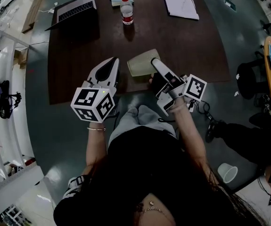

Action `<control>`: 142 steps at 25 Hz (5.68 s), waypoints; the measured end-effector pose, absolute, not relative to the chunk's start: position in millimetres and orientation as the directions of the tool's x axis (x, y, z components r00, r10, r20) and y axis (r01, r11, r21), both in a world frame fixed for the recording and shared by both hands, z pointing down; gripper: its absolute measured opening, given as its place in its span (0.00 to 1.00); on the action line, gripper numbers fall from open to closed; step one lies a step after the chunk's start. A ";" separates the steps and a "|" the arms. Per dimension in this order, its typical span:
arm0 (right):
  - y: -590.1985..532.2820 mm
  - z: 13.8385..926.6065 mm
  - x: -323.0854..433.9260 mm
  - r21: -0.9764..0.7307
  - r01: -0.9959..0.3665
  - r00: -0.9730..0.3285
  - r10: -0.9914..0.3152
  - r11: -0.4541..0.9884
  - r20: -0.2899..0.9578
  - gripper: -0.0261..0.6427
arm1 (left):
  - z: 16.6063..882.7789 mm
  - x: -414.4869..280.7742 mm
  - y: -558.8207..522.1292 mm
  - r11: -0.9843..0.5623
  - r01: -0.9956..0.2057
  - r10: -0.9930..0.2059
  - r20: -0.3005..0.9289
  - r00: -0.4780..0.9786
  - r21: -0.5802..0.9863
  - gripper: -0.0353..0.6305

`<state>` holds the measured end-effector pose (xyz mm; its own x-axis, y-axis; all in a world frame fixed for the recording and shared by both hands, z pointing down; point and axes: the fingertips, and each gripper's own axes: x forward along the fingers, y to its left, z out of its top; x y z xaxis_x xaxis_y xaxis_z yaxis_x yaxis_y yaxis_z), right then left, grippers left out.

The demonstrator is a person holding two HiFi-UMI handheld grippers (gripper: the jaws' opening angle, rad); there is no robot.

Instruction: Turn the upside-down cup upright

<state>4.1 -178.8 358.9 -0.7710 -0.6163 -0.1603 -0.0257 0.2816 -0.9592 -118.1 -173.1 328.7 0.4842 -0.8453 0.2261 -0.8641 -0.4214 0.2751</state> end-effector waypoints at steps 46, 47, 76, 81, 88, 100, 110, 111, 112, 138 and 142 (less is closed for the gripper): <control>-171.7 350.2 4.5 -0.951 0.167 -0.783 -0.551 0.260 -0.288 0.59 | 331.8 -60.7 -141.1 -0.747 -0.530 -0.510 0.165 0.844 0.401 0.63; -171.4 349.8 3.8 -0.950 0.170 -0.784 -0.548 0.261 -0.291 0.59 | 331.8 -59.3 -141.3 -0.749 -0.530 -0.508 0.167 0.845 0.399 0.63; -168.9 354.0 -0.6 -0.942 0.210 -0.791 -0.521 0.261 -0.320 0.59 | 337.6 -45.4 -144.1 -0.779 -0.532 -0.501 0.179 0.847 0.332 0.51; -169.2 356.3 0.1 -0.941 0.213 -0.791 -0.518 0.263 -0.324 0.59 | 339.6 -44.8 -144.7 -0.774 -0.535 -0.504 0.183 0.844 0.338 0.50; -171.7 361.8 5.2 -0.941 0.209 -0.783 -0.531 0.264 -0.323 0.59 | 342.9 -46.1 -150.4 -0.757 -0.549 -0.513 0.199 0.835 0.354 0.50; -186.5 390.5 37.0 -0.971 0.012 -0.737 -0.654 0.238 -0.169 0.59 | 356.3 -52.1 -163.0 -0.745 -0.599 -0.517 0.313 0.797 0.295 0.50; -193.7 413.0 61.3 -0.963 -0.158 -0.686 -0.726 0.217 -0.051 0.59 | 397.8 -53.6 -168.9 -0.743 -0.642 -0.467 0.541 0.700 0.190 0.50; -193.5 413.8 61.7 -0.962 -0.164 -0.687 -0.725 0.219 -0.048 0.59 | 401.0 -52.5 -169.0 -0.741 -0.644 -0.461 0.553 0.694 0.191 0.50; -193.7 414.9 61.7 -0.960 -0.169 -0.689 -0.724 0.222 -0.046 0.59 | 405.0 -51.9 -169.6 -0.740 -0.647 -0.455 0.568 0.685 0.187 0.50; -192.5 445.1 83.5 -0.909 -0.369 -0.637 -0.765 0.195 0.095 0.50 | 521.9 -53.0 -164.7 -0.864 -0.485 -0.286 0.924 0.255 -0.133 0.50; -191.3 443.7 90.3 -0.907 -0.370 -0.626 -0.775 0.199 0.086 0.47 | 536.3 -51.4 -162.2 -0.876 -0.461 -0.267 0.938 0.219 -0.142 0.50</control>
<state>90.3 -191.3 443.7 -0.6261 -0.7750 0.0855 -0.3704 0.1991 -0.9073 -51.4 -162.2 536.3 0.2195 -0.2670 0.9384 -0.4607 -0.8762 -0.1415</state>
